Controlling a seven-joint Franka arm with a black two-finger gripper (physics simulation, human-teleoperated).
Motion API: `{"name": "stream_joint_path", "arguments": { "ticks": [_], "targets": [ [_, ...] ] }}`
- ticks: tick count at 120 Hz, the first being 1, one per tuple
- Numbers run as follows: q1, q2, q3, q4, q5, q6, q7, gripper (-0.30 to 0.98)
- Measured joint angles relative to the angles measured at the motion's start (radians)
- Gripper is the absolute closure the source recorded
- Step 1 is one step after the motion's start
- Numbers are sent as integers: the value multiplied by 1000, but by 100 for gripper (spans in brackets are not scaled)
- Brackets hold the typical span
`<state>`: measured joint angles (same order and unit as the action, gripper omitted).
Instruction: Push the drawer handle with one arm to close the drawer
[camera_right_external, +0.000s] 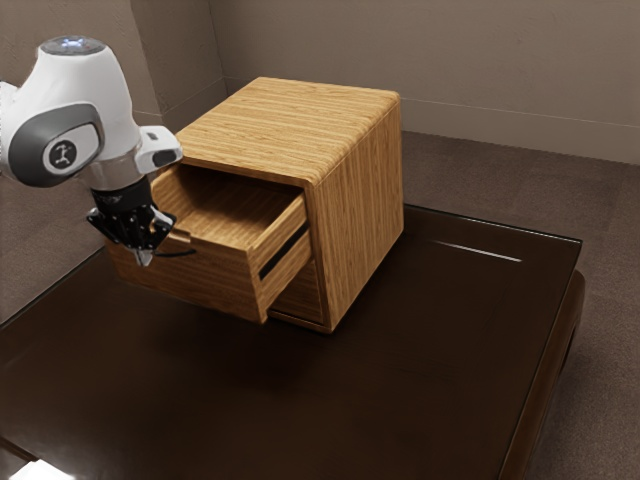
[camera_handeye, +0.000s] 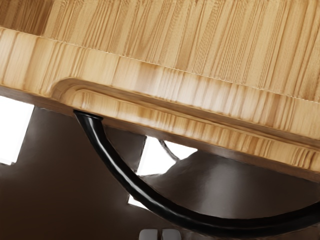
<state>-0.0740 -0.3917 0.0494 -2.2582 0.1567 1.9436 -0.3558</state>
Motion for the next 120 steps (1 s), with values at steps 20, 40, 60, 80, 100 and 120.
{"name": "stream_joint_path", "arguments": {
  "ticks": [20, 40, 60, 80, 100, 120],
  "targets": [
    [-15, 14, -14, 1, 15, 61, -8, 79],
    [-14, 56, -16, 5, 57, 123, -15, 78],
    [-15, 75, -17, 7, 102, 204, -20, 79],
    [-16, 111, -18, 11, 134, 286, -24, 79],
    [-15, 165, -19, 32, 164, 366, -27, 79],
    [-15, 196, -19, 53, 194, 428, -29, 79]
  ]
}}
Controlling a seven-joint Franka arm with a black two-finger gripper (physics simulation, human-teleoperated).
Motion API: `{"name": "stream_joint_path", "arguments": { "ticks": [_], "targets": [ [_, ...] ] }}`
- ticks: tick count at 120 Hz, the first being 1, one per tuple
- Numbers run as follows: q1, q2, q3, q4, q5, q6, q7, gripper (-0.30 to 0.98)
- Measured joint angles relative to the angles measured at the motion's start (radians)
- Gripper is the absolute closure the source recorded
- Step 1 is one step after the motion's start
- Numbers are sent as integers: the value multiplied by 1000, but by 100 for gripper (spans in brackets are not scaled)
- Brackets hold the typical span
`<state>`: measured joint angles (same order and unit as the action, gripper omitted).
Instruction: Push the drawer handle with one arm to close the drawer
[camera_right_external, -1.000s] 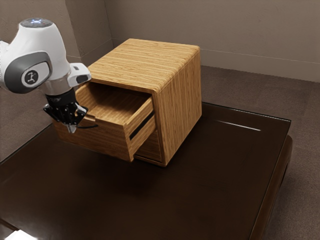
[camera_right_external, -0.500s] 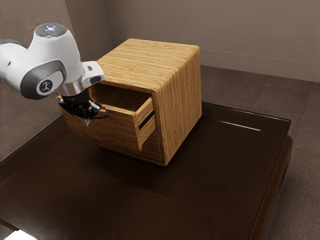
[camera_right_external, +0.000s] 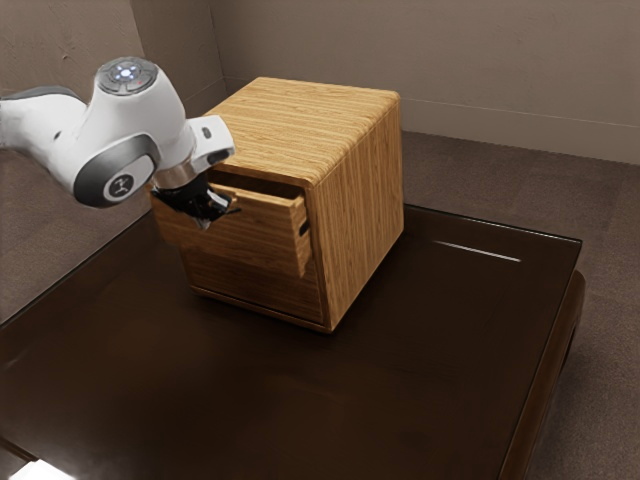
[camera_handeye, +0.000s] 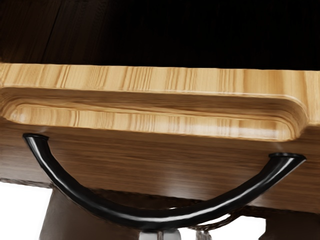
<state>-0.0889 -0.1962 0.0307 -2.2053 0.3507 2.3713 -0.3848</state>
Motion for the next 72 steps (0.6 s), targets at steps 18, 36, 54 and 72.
{"name": "stream_joint_path", "arguments": {
  "ticks": [18, 36, 54, 72],
  "targets": [
    [0, 42, 0, 37, 35, 37, -2, 78],
    [-1, 71, 0, 63, 79, 60, -5, 79],
    [-10, 67, 0, 57, 101, 70, -12, 79],
    [-61, -32, -7, 57, 64, -38, -20, 79]
  ]
}}
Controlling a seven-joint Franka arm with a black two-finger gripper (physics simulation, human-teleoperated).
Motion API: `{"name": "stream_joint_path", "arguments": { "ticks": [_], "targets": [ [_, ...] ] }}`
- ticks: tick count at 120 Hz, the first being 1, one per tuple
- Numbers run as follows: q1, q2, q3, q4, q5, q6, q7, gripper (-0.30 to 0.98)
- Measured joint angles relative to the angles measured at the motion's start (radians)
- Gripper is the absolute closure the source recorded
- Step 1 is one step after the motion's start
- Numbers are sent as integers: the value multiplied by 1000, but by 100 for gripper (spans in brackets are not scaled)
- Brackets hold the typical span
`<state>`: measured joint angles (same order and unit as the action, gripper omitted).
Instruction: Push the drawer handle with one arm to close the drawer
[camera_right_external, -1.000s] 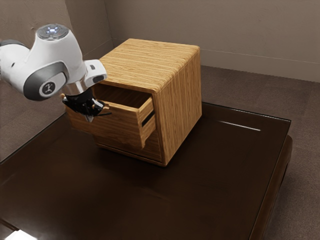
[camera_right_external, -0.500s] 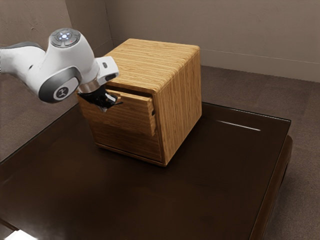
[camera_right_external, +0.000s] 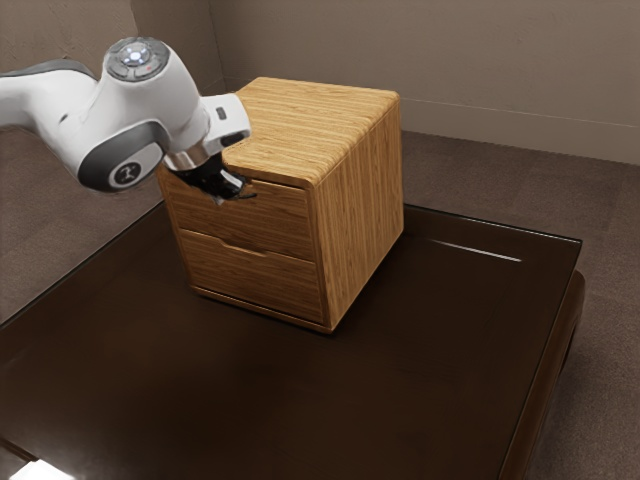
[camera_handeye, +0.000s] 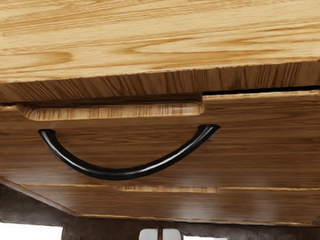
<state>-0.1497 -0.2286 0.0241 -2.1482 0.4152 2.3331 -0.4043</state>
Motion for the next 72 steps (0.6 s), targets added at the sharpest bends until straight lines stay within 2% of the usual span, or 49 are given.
{"name": "stream_joint_path", "arguments": {
  "ticks": [24, 48, 72],
  "targets": [
    [-10, -39, -11, 230, -84, -335, 10, 78],
    [-19, -41, -18, 289, -148, -553, 44, 35],
    [-19, -39, -14, 288, -163, -647, 68, 14]
  ]
}}
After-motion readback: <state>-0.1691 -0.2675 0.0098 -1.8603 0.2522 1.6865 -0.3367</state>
